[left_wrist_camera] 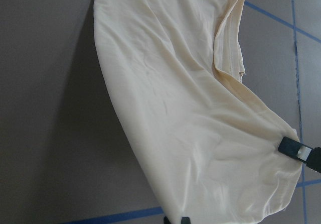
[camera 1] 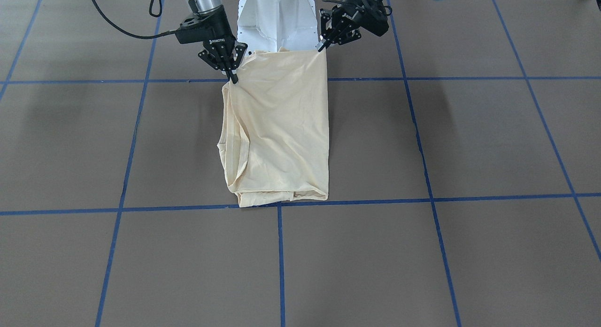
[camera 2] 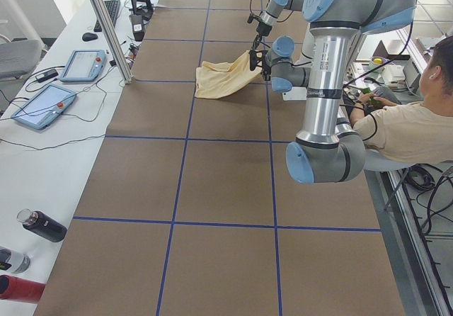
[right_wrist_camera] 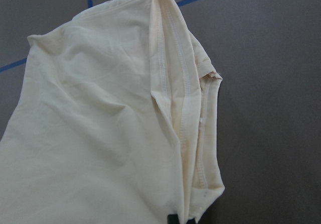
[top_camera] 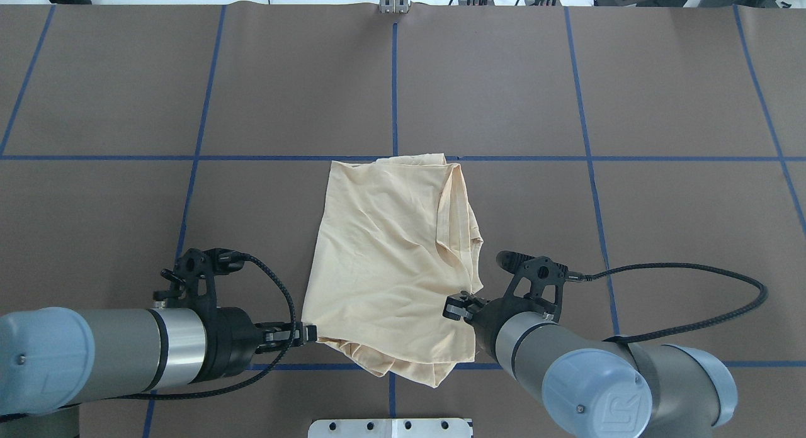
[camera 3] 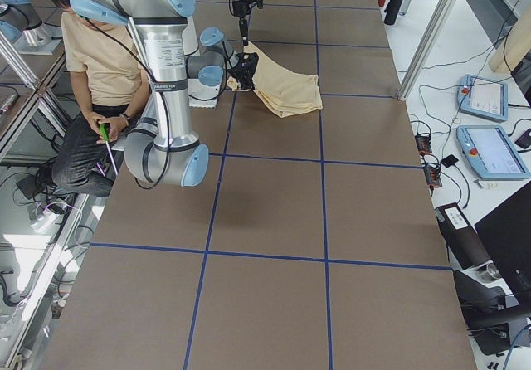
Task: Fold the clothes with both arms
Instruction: 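Lift the near edge with both grippers and fold it away from the robot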
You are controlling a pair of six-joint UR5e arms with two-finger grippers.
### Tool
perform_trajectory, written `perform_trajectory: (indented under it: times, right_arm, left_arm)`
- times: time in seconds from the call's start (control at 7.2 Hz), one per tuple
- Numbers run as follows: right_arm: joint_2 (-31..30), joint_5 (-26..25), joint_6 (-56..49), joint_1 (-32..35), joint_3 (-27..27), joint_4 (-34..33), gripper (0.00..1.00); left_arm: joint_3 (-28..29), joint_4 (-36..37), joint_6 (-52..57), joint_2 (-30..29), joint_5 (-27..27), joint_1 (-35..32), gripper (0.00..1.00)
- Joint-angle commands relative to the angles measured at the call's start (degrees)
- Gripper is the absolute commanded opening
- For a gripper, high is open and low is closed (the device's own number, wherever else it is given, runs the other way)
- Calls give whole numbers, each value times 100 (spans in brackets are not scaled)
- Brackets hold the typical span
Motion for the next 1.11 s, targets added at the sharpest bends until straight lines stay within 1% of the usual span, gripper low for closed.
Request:
perform_trajectory:
  times: [0.0,0.14,0.28,0.42,0.56,0.69,0.83,0.97]
  right_arm:
    - [24,-1,-31,364,-334,11,0]
    - [320,-1,-31,592,-755,3,0]
    - [697,-1,-31,838,-1307,20,0]
    - [1066,-1,-66,1050,-1713,29,0]
    - [1235,16,-180,1217,-1873,20,0]
    - [1272,25,-294,1323,-1901,11,0]
    - [1377,34,-304,1437,-1954,3,0]
    - [1500,43,-321,1526,-2128,2,0]
  left_arm:
    - [575,837,63,-816,-53,-296,0]
    - [1068,840,72,-1002,-18,-490,0]
    - [1360,840,72,-1126,-9,-666,0]
    - [1467,848,412,-1232,-17,-903,0]
    - [1494,875,772,-1320,-35,-1201,0]
    - [1599,884,897,-1434,-44,-1474,0]
    - [1870,875,994,-1600,-44,-1668,0]
    - [2273,866,1012,-1863,-35,-1801,0]
